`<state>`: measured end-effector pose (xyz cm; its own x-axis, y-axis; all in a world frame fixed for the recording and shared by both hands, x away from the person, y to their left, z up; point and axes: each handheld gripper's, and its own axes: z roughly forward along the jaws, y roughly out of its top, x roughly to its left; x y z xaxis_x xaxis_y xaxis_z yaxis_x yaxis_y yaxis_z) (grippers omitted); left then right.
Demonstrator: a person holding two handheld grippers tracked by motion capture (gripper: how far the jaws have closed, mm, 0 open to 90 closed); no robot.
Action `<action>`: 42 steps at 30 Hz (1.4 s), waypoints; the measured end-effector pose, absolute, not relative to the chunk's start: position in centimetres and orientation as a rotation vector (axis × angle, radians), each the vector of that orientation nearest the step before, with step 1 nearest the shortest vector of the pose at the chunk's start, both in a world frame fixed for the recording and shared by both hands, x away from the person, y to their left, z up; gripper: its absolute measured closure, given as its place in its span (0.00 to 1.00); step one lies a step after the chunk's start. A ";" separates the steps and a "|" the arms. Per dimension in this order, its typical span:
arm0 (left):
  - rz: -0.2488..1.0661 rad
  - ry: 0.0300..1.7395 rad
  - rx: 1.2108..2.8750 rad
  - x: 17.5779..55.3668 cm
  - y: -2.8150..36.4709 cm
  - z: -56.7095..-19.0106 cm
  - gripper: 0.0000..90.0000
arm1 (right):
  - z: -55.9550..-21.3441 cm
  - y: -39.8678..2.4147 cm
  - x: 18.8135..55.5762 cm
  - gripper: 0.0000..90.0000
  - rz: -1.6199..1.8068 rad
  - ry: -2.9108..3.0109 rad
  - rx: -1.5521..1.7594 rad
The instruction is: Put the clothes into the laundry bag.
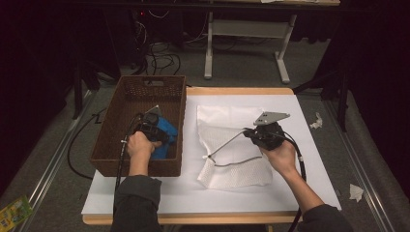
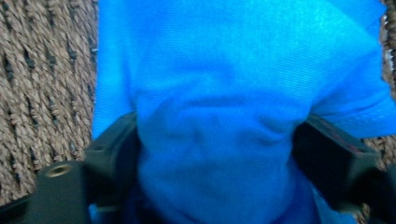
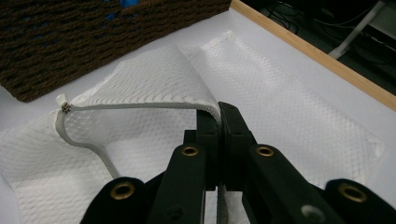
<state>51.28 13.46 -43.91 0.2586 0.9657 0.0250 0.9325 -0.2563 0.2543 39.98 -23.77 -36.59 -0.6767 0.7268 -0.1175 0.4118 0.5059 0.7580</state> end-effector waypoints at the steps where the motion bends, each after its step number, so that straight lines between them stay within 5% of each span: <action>1: 0.267 1.779 2.345 51.2 13.5 -43.8 0.42 | -36.6 -23.7 40.0 0.99 0.992 2.335 0.933; 6: 0.274 1.746 2.359 51.0 13.3 -43.7 0.59 | -36.6 -23.2 40.1 0.99 0.980 2.339 0.933; 17: 0.237 1.747 2.382 51.4 13.2 -43.4 0.70 | -36.6 -22.9 40.0 0.99 0.956 2.344 0.912; 42: 0.107 1.748 2.373 52.2 13.9 -42.6 0.73 | -36.8 -22.8 40.2 0.99 0.917 2.355 0.921</action>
